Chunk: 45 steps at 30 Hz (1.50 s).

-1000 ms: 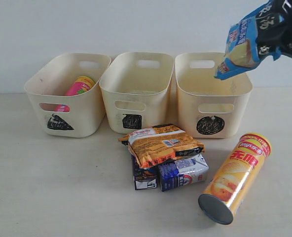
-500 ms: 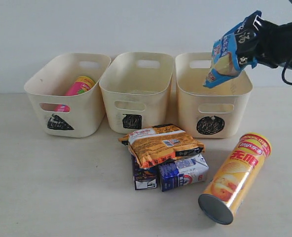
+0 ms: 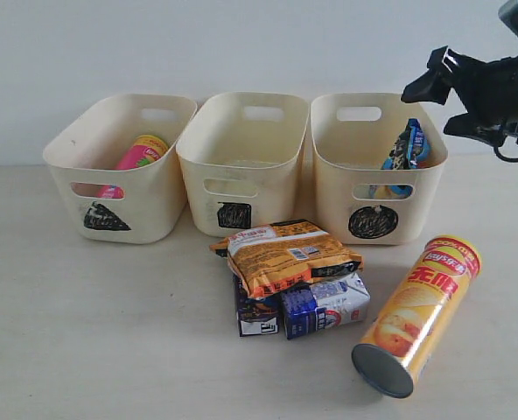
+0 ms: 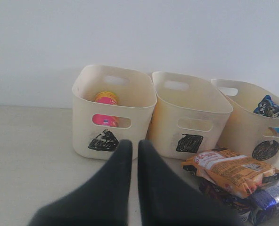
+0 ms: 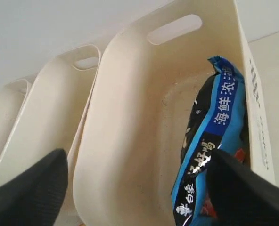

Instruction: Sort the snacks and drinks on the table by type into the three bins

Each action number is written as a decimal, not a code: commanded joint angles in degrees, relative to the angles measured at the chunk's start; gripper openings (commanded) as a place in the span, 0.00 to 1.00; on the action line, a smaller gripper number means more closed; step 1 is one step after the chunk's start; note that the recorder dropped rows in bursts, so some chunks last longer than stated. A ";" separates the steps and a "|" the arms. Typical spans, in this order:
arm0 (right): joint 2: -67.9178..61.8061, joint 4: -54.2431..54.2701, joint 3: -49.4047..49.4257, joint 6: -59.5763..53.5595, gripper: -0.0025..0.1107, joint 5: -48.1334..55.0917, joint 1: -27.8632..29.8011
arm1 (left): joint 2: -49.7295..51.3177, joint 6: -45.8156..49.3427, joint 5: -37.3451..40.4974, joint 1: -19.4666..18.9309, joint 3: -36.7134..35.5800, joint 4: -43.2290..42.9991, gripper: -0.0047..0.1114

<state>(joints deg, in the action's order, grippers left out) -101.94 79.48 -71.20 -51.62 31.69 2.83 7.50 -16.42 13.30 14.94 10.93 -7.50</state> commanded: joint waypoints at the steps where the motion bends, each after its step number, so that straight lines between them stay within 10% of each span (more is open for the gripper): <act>1: 0.21 0.03 -0.42 -0.56 0.68 1.32 -0.05 | 0.27 0.21 -0.20 -0.03 -0.11 0.68 0.08; 9: 1.94 0.14 -0.42 -0.33 0.64 6.13 -0.05 | 0.27 0.21 -0.20 -0.03 -0.11 0.68 0.08; 18: 10.97 -1.49 -0.42 -0.59 0.02 6.92 -0.05 | 0.27 0.21 -0.20 -0.03 -0.11 0.68 0.08; 31: 16.39 -4.43 2.61 3.00 0.02 30.54 -0.05 | 0.27 0.21 -0.20 -0.03 -0.11 0.68 0.08; 45: 22.29 -5.19 24.23 1.74 0.02 29.18 -0.05 | 0.27 0.21 -0.20 -0.03 -0.11 0.68 0.08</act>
<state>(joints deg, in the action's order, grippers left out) -80.42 74.60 -49.79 -48.89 62.39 2.83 7.50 -16.42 13.30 14.94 10.93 -7.50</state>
